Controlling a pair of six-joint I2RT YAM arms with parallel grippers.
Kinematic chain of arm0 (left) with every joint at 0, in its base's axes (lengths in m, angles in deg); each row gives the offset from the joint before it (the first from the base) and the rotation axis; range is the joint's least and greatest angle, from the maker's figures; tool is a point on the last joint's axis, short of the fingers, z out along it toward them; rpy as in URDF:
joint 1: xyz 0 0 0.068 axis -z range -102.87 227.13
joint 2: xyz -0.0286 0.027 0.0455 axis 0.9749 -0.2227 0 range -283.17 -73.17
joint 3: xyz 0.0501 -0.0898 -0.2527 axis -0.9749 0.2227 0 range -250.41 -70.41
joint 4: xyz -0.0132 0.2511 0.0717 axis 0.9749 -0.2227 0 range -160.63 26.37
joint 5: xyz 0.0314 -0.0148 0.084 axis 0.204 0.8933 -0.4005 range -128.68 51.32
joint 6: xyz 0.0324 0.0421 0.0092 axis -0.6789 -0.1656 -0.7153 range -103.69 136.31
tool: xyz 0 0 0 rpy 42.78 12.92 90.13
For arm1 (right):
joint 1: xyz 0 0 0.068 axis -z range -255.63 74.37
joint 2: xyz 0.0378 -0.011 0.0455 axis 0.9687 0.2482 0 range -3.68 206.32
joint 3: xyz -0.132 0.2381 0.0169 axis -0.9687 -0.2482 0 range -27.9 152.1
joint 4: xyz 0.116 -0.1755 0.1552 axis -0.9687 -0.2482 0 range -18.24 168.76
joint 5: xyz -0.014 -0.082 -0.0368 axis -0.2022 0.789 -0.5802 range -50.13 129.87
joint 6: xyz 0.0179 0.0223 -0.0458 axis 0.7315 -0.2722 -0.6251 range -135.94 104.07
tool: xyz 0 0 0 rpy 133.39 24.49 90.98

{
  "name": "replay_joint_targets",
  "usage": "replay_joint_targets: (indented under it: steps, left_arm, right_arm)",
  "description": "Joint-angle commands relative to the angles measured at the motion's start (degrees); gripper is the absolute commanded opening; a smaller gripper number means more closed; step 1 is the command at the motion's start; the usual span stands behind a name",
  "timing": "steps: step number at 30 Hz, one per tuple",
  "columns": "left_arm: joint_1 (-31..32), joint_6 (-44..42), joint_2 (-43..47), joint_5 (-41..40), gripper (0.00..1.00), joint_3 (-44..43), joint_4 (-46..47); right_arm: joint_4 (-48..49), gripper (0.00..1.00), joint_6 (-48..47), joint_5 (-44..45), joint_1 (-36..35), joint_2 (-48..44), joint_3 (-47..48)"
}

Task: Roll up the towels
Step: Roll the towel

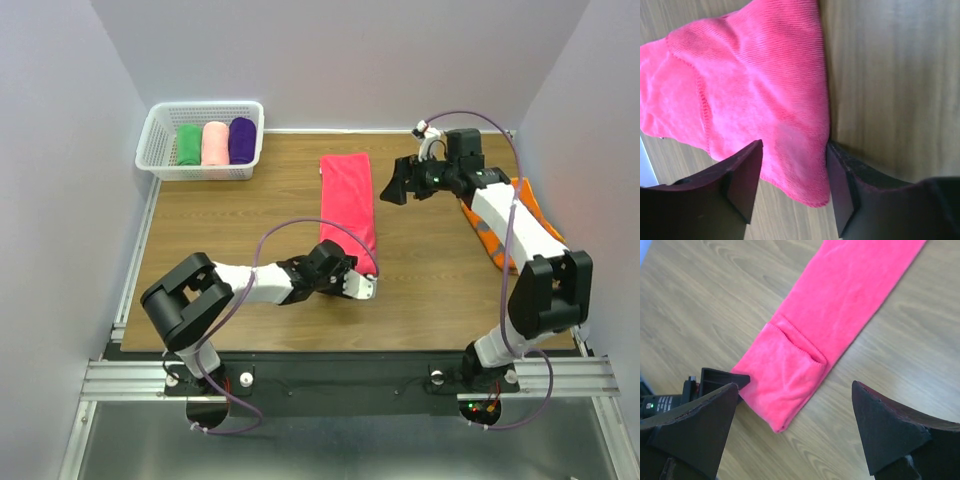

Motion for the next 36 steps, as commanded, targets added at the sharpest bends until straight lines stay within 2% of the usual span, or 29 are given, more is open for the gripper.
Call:
replay_joint_targets:
  steps: [1, 3, 6, 8, 9, 10, 13, 19, 24, 28, 32, 36]
  left_arm:
    - [-1.1, -0.6, -1.7, 1.7, 0.56, -3.3, -1.2]
    - [-1.3, 0.1, -2.6, 3.1, 0.50, -4.5, -2.6]
    - [-2.2, 2.7, -3.2, 6.0, 0.31, -8.7, -8.1]
    - [-2.7, 4.6, -3.3, 7.9, 0.24, -10.4, -11.2]
    - [-2.9, 5.2, -3.4, 8.6, 0.15, -12.3, -14.3]
    - [-3.1, 5.6, -3.5, 9.4, 0.11, -13.2, -17.1]
    - [-3.1, 7.4, -2.7, 13.5, 0.05, -15.5, -25.0]
    - [-3.1, 14.2, -0.9, 24.9, 0.03, -17.2, -34.5]
    - [-4.7, 15.4, -2.6, 34.8, 0.03, -17.5, -39.4]
    - [-8.1, 14.6, -8.0, 42.1, 0.03, -24.3, -48.8]
    - [-11.2, 13.6, -13.6, 49.4, 0.03, -35.0, -56.5]
    - [-14.1, 9.6, -22.9, 53.1, 0.04, -42.8, -65.2]
  right_arm:
    - [0.9, 1.00, -4.6, 4.3, 0.1, -6.4, -1.9]
    - [1.7, 1.00, -5.5, 5.9, 0.1, -7.8, -3.6]
    - [3.3, 1.00, -7.3, 10.0, 0.2, -10.5, -6.1]
    - [3.2, 1.00, -8.5, 13.8, 0.2, -11.6, -6.8]
    - [3.1, 1.00, -9.0, 14.6, 0.1, -12.7, -7.0]
    - [3.0, 1.00, -9.6, 15.1, 0.2, -13.2, -6.9]
    - [-0.7, 1.00, -14.9, 16.6, 0.1, -14.5, -5.8]
    - [-6.7, 1.00, -19.3, 11.3, 0.1, -18.4, -6.9]
    - [-11.4, 1.00, -23.1, 6.4, 0.3, -23.9, -8.6]
    - [-19.5, 1.00, -27.7, 2.7, 0.2, -26.5, -7.6]
    - [-27.7, 1.00, -35.7, 0.6, 0.1, -27.9, -4.5]
    - [-35.9, 1.00, -41.2, -0.2, -0.4, -29.4, -2.9]
